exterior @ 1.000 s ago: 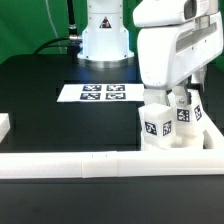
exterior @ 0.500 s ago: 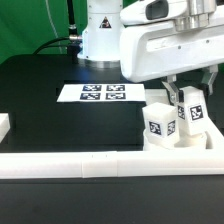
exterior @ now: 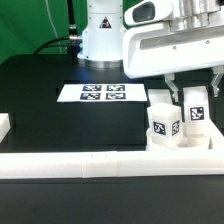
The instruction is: Assemble stool
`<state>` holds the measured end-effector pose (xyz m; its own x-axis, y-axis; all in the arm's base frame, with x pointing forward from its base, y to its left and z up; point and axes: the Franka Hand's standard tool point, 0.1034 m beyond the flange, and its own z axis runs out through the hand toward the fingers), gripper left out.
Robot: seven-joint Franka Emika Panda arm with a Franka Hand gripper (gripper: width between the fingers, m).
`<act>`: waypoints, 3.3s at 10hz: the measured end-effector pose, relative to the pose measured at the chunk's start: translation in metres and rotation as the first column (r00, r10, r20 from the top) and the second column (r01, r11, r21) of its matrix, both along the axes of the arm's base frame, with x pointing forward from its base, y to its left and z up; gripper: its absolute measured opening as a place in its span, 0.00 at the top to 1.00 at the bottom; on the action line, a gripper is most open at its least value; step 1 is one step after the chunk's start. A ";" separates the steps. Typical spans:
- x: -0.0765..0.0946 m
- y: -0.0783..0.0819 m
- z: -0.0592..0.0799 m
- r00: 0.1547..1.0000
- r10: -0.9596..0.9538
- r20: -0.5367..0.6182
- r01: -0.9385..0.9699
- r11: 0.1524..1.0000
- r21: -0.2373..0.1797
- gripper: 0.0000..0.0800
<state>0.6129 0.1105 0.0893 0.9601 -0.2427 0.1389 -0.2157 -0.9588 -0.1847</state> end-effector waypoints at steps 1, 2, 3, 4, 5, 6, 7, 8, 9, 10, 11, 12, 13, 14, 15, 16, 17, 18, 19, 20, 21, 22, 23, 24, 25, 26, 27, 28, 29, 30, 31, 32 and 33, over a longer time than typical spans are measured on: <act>0.000 0.000 0.000 0.999 -0.050 -0.008 0.050 0.999 0.012 0.58; 0.000 -0.001 0.000 0.992 -0.128 -0.022 0.129 0.991 0.032 0.58; 0.000 -0.001 0.000 0.980 -0.193 -0.036 0.195 0.980 0.048 0.58; 0.000 -0.001 0.000 0.965 -0.256 -0.051 0.259 0.964 0.064 0.58; 0.000 0.000 0.000 0.944 -0.324 -0.069 0.329 0.941 0.079 0.58; 0.000 0.000 0.000 0.925 -0.370 -0.082 0.377 0.922 0.089 0.58; -0.001 0.000 0.000 0.892 -0.440 -0.104 0.449 0.888 0.101 0.58; -0.001 -0.001 0.001 0.827 -0.544 -0.143 0.560 0.820 0.121 0.58; -0.003 -0.002 0.001 0.778 -0.605 -0.171 0.626 0.769 0.130 0.58; -0.005 0.000 0.000 0.685 -0.696 -0.217 0.727 0.673 0.136 0.58; -0.008 0.003 -0.001 0.574 -0.774 -0.268 0.817 0.560 0.134 0.58; -0.012 0.008 -0.003 0.480 -0.823 -0.304 0.877 0.463 0.131 0.58; -0.012 0.013 -0.003 0.404 -0.856 -0.324 0.915 0.383 0.128 0.58; -0.012 0.013 -0.003 0.348 -0.872 -0.344 0.938 0.326 0.122 0.58; -0.012 0.014 -0.003 0.279 -0.887 -0.367 0.960 0.255 0.112 0.58; -0.012 0.015 -0.003 0.250 -0.892 -0.376 0.968 0.226 0.107 0.58; -0.012 0.015 -0.003 0.239 -0.893 -0.382 0.971 0.215 0.105 0.51; -0.013 0.016 -0.003 0.255 -0.890 -0.378 0.967 0.231 0.108 0.34; -0.012 0.016 -0.003 0.290 -0.882 -0.372 0.957 0.266 0.114 0.34; -0.009 0.016 0.001 0.314 -0.874 -0.370 0.949 0.290 0.120 0.22; -0.007 0.017 0.003 0.324 -0.871 -0.369 0.946 0.299 0.125 0.20; -0.007 0.019 0.007 0.389 -0.851 -0.353 0.921 0.363 0.139 0.20; -0.007 0.022 0.010 0.445 -0.829 -0.338 0.895 0.419 0.151 0.19; -0.008 0.021 0.009 0.503 -0.804 -0.319 0.864 0.477 0.159 0.19; -0.008 0.021 0.008 0.565 -0.770 -0.297 0.825 0.540 0.169 0.19; -0.008 0.021 0.008 0.606 -0.745 -0.281 0.795 0.581 0.174 0.19; -0.008 0.020 0.008 0.663 -0.703 -0.257 0.748 0.638 0.181 0.19; -0.008 0.021 0.008 0.699 -0.673 -0.241 0.714 0.675 0.185 0.19; -0.007 0.024 0.010 0.773 -0.598 -0.214 0.632 0.757 0.166 0.19; -0.004 0.027 0.014 0.839 -0.514 -0.180 0.540 0.827 0.156 0.19; -0.003 0.028 0.015 0.891 -0.430 -0.143 0.449 0.882 0.146 0.19; -0.003 0.029 0.015 0.928 -0.355 -0.116 0.369 0.919 0.140 0.19; -0.003 0.028 0.015 0.949 -0.301 -0.099 0.312 0.940 0.135 0.19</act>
Offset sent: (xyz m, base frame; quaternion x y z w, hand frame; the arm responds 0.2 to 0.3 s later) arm 0.0000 0.0000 0.0000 0.0000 0.0000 0.1296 0.9916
